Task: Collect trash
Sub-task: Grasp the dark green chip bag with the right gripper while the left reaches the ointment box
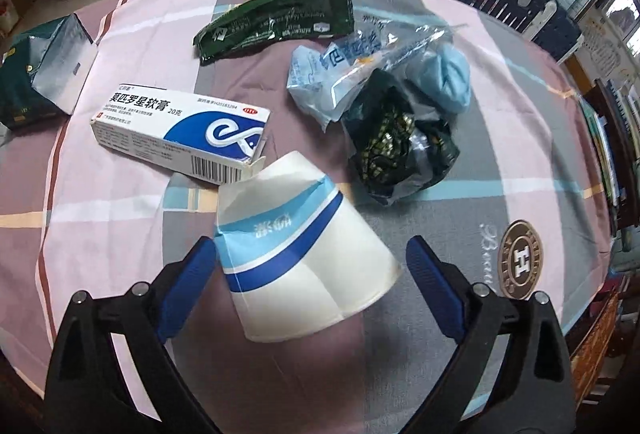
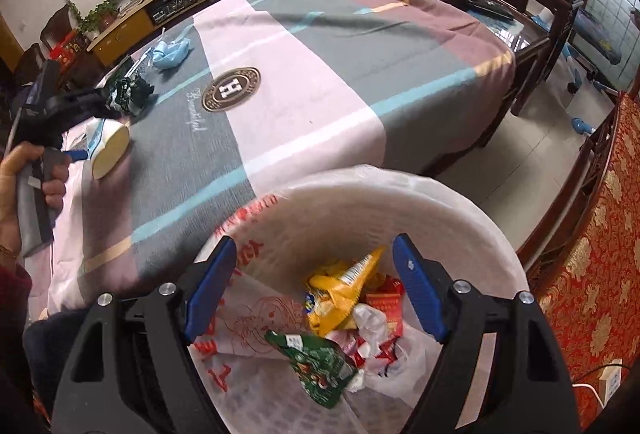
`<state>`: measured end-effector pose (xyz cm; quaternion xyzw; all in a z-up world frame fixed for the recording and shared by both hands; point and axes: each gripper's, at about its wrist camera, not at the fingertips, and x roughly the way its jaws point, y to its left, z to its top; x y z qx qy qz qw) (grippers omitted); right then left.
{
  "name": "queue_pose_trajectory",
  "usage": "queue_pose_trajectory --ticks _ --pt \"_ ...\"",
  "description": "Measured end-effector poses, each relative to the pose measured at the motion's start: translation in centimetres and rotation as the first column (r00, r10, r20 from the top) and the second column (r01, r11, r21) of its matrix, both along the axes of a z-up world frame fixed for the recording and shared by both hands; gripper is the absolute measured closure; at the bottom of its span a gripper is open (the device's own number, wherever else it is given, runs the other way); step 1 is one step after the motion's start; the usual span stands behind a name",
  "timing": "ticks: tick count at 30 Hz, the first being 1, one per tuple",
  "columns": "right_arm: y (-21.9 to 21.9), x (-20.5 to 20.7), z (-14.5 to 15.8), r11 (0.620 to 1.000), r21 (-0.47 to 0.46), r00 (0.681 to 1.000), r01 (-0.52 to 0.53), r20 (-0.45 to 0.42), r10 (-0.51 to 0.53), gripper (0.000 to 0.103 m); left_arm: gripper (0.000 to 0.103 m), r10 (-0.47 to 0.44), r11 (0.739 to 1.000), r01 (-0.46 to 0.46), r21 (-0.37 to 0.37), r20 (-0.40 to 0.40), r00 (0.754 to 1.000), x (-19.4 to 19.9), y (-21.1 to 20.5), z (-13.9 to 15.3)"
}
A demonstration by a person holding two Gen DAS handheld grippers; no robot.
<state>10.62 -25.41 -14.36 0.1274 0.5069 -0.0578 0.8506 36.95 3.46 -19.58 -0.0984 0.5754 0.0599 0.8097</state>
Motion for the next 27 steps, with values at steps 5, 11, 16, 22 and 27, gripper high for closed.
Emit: queue_pose_trajectory --ticks 5,11,16,22,27 --pt "1.7 3.0 1.2 1.0 -0.006 0.998 -0.03 0.05 0.03 0.024 0.075 -0.023 1.0 0.021 0.019 0.096 0.995 -1.8 0.6 1.7" --pt "5.9 9.5 1.6 0.99 0.001 0.985 -0.14 0.103 0.139 0.024 0.089 -0.028 0.998 0.034 -0.044 0.135 0.99 -5.1 3.6 3.1" --pt "12.7 17.0 2.0 0.956 -0.015 0.944 -0.292 0.154 0.291 0.024 0.074 0.024 0.998 -0.011 -0.063 0.219 0.975 -8.6 6.9 4.4" --pt "21.1 26.7 -0.4 0.892 -0.116 0.893 -0.438 0.061 0.446 0.024 0.051 0.056 0.997 -0.041 -0.067 0.239 0.969 -9.7 10.7 4.3" --pt "22.7 28.6 -3.5 0.884 -0.014 0.884 -0.467 -0.033 0.466 0.051 0.036 0.121 0.988 -0.093 -0.123 0.247 0.961 -8.8 14.0 4.4"
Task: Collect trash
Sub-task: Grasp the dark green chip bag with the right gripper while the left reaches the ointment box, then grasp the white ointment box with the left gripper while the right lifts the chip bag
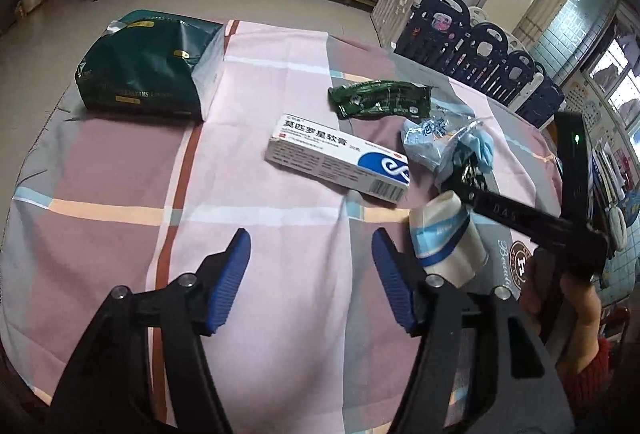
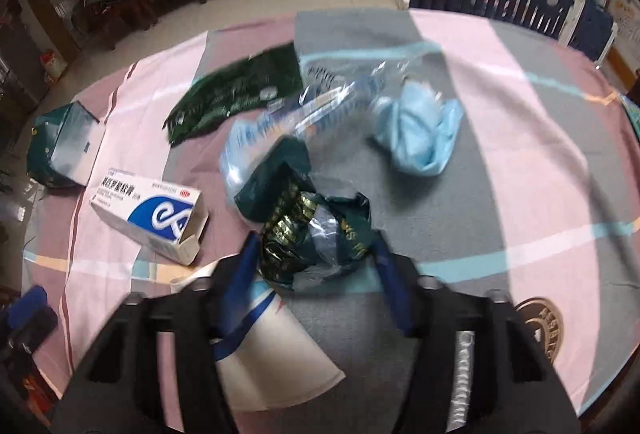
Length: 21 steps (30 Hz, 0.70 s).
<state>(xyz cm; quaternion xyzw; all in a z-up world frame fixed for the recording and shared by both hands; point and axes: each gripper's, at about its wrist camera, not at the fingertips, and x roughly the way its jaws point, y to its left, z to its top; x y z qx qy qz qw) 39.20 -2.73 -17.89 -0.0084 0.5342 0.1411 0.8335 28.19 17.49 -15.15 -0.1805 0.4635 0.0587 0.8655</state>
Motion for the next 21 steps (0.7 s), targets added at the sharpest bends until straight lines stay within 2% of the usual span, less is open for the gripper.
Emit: queue_pose_trajectory --ticks 2,8,11,14,19,21 --pt "0.2 -1.5 0.0 0.997 0.068 0.999 -0.048 -0.013 0.049 0.055 0.03 0.017 1.0 -0.017 -0.009 0.009 1.0 0.1 0.7 0.0" --pt "1.6 -7.8 0.3 0.973 0.133 0.979 -0.188 -0.053 0.197 0.057 0.015 0.104 0.99 -0.107 -0.091 -0.038 0.994 4.0 2.2 -0.5" --pt "-0.1 -10.8 1.7 0.985 0.101 0.99 -0.143 0.014 0.142 0.057 0.012 0.115 0.975 -0.136 -0.177 -0.123 0.986 8.0 2.0 -1.5" --pt "-3.6 -13.3 3.5 0.991 0.126 0.997 -0.051 0.061 0.043 0.057 0.012 0.104 0.964 -0.158 -0.212 -0.243 0.964 12.0 1.1 -3.1" --pt "-8.6 -17.5 5.3 0.981 0.179 0.992 0.078 0.084 -0.094 0.057 0.012 0.189 0.961 -0.248 -0.121 -0.363 0.912 15.5 0.1 -4.8" --pt "-9.2 -18.8 5.5 0.982 0.168 0.99 0.09 0.091 -0.106 0.057 0.011 0.193 0.97 -0.234 -0.062 -0.382 0.904 16.8 -0.9 -5.1"
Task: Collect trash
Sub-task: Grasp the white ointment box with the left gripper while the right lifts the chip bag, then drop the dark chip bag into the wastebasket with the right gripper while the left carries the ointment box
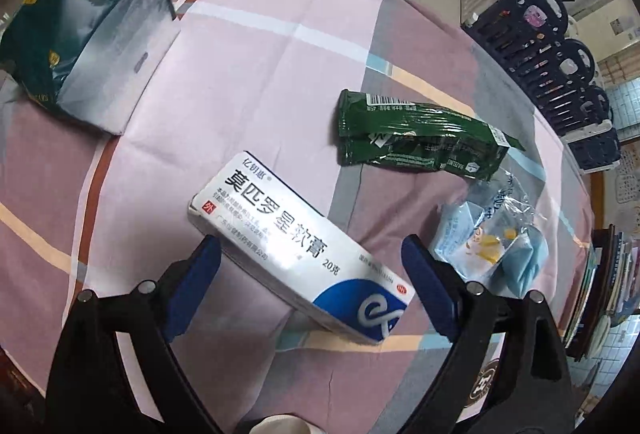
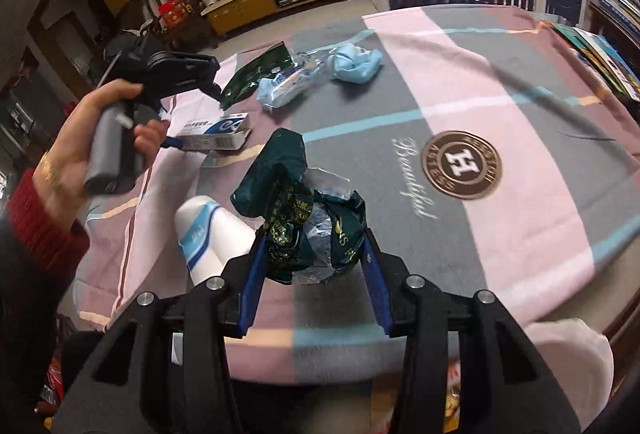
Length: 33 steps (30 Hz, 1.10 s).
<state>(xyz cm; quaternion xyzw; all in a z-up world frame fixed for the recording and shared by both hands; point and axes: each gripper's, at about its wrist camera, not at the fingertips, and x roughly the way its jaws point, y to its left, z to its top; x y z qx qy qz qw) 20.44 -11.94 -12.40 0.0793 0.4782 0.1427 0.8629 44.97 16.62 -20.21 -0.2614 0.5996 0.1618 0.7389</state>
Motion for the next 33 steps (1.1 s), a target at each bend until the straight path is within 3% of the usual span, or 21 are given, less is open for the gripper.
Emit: queue_pose_trajectory --ticks 3,5,7,10,12,14,18,23,28,33 --pt "-0.3 -1.0 0.2 1.0 -0.018 1.0 0.021 0.008 -0.021 0.057 0.012 -0.097 0.988 0.104 0.11 -0.067 0.993 1.7 -2.0 -0.9" --pt "-0.8 -1.6 0.4 0.999 0.006 0.999 0.032 0.012 -0.032 0.057 0.015 -0.2 0.956 0.216 0.197 -0.095 0.975 1.9 -4.0 -1.3" --pt "-1.2 -1.9 0.8 0.999 0.003 0.999 0.045 0.03 -0.046 0.057 0.036 -0.261 0.934 0.274 0.231 -0.083 0.962 1.2 -5.2 -1.4" --pt "-2.2 -2.1 1.3 0.997 0.005 0.996 0.071 0.052 -0.071 0.057 0.053 -0.318 0.911 0.318 0.261 -0.044 0.947 -0.4 -6.2 -1.1" --pt "-2.5 -2.4 1.5 0.996 -0.013 0.994 0.086 0.064 -0.085 0.057 0.059 -0.35 0.897 0.34 0.283 -0.017 0.937 -1.6 -6.6 -0.7" --pt "-3.1 -2.6 1.8 0.995 -0.016 0.993 0.101 0.07 -0.1 0.057 0.06 -0.355 0.893 0.331 0.304 0.024 0.935 -3.3 -6.7 0.2" --pt "-4.6 -3.7 2.5 0.989 -0.031 0.986 0.145 0.09 -0.141 0.057 0.06 -0.324 0.903 0.245 0.352 0.186 0.928 -8.1 -6.1 4.7" --pt "-6.8 -6.2 2.9 0.979 -0.098 0.98 0.179 0.102 -0.169 0.057 0.06 -0.329 0.887 0.161 0.432 0.351 0.877 -18.7 -7.9 11.3" --pt "-8.9 -9.3 2.8 0.969 -0.149 0.979 0.196 0.079 -0.185 0.057 0.06 -0.4 0.859 0.178 0.481 0.412 0.819 -28.1 -11.0 13.5" --pt "-9.5 -11.8 2.6 0.96 -0.198 0.981 0.196 0.046 -0.19 0.057 0.06 -0.498 0.819 0.276 0.502 0.387 0.776 -32.2 -14.4 12.8"
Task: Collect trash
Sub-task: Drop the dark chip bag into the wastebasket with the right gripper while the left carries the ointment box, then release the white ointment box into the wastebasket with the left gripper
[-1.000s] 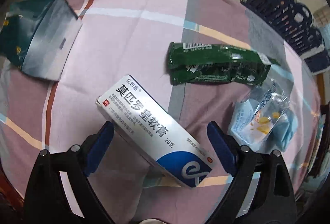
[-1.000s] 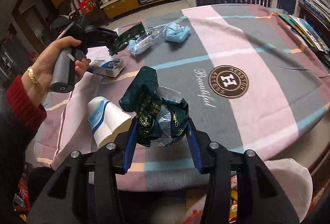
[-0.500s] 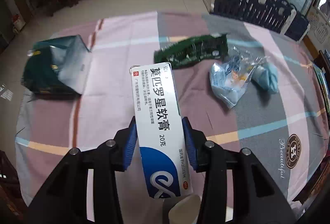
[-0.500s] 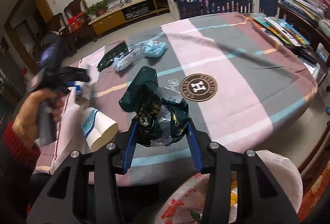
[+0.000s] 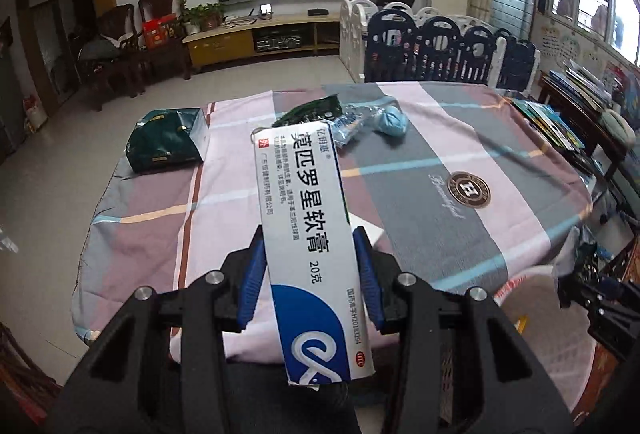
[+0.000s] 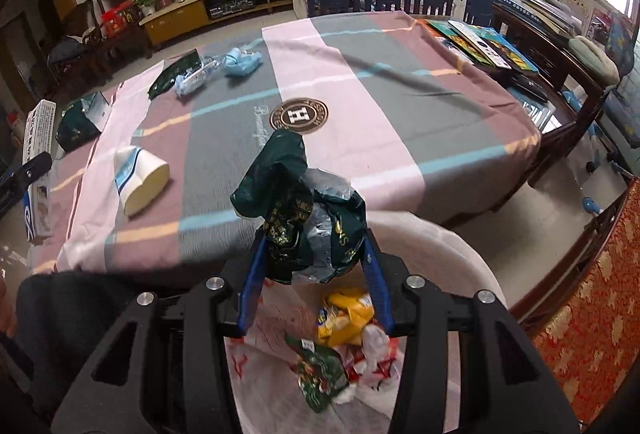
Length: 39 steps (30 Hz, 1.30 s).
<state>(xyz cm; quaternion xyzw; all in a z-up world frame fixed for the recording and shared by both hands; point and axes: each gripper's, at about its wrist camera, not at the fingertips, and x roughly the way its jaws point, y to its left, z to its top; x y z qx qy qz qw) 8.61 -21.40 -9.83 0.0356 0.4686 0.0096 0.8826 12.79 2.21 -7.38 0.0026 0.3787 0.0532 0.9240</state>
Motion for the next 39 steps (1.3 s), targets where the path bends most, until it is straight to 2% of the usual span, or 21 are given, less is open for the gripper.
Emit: queue_pose_trajectory --ticks 8,12,14,17,19,21,22,25,27,29,31,34,35,37,39 --pt "-1.2 -3.2 -4.4 0.998 -0.014 0.988 0.061 -0.144 -0.062 0.057 0.06 -0.088 0.996 0.088 -0.004 -0.006 0.996 -4.7 -2.1 -0.2" --pt "-2.6 -4.0 -6.1 0.993 -0.015 0.973 0.115 -0.199 -0.115 0.057 0.06 -0.125 0.992 0.125 -0.004 0.011 0.992 -5.6 -3.0 0.5" --pt "-2.9 -4.3 -6.8 0.991 -0.044 0.966 0.129 -0.22 -0.136 0.057 0.06 -0.144 0.99 0.144 -0.001 0.016 0.989 -5.7 -3.6 0.8" --pt "-3.5 -4.4 -8.3 0.987 -0.069 0.947 0.147 -0.277 -0.16 0.052 0.06 -0.164 0.986 0.164 -0.007 0.013 0.986 -5.9 -4.2 0.9" --pt "-4.1 -4.6 -8.8 0.985 -0.035 0.94 0.167 -0.294 -0.17 0.043 0.06 -0.174 0.985 0.174 -0.011 0.008 0.985 -5.9 -4.5 0.8" --pt "-4.8 -4.9 -8.5 0.978 0.006 0.94 0.206 -0.279 -0.196 0.031 0.06 -0.182 0.983 0.182 -0.026 -0.004 0.983 -5.8 -4.7 0.6" --pt "-5.3 -5.0 -8.2 0.974 0.021 0.94 0.227 -0.265 -0.213 0.028 0.06 -0.186 0.982 0.185 -0.041 -0.013 0.982 -5.7 -4.7 0.4" --pt "-7.3 -5.6 -6.2 0.943 0.072 0.933 0.325 -0.186 -0.307 0.028 0.06 -0.213 0.974 0.209 -0.092 -0.04 0.976 -5.4 -5.0 -0.2" --pt "-9.1 -6.2 -4.7 0.915 0.109 0.918 0.389 -0.129 -0.375 0.026 0.06 -0.262 0.957 0.251 -0.146 -0.065 0.963 -4.9 -5.7 -0.8" --pt "-10.5 -6.7 -3.3 0.893 0.126 0.901 0.433 -0.082 -0.425 0.026 0.06 -0.362 0.917 0.339 -0.21 -0.082 0.928 -4.4 -7.2 -1.5" --pt "-11.7 -7.4 -1.7 0.876 0.137 0.886 0.463 -0.031 -0.463 0.026 0.06 -0.464 0.859 0.423 -0.288 -0.088 0.882 -4.1 -9.1 -2.2" --pt "-13.3 -8.0 -0.2 0.861 0.14 0.869 0.488 0.012 -0.495 0.025 0.06 -0.617 0.722 0.513 -0.464 -0.097 0.781 -3.6 -12.2 -3.6" --pt "-13.8 -8.3 0.2 0.855 0.145 0.862 0.498 0.022 -0.506 0.025 0.059 -0.652 0.689 0.532 -0.492 -0.1 0.752 -3.5 -13.3 -4.0" --pt "-14.5 -8.6 0.7 0.847 0.155 0.854 0.509 0.033 -0.519 0.024 0.058 -0.712 0.642 0.58 -0.501 -0.109 0.693 -3.7 -15.5 -4.9" --pt "-15.0 -8.6 0.9 0.843 0.158 0.849 0.515 0.039 -0.526 0.024 0.052 -0.762 0.606 0.622 -0.496 -0.136 0.633 -4.0 -17.7 -6.2"
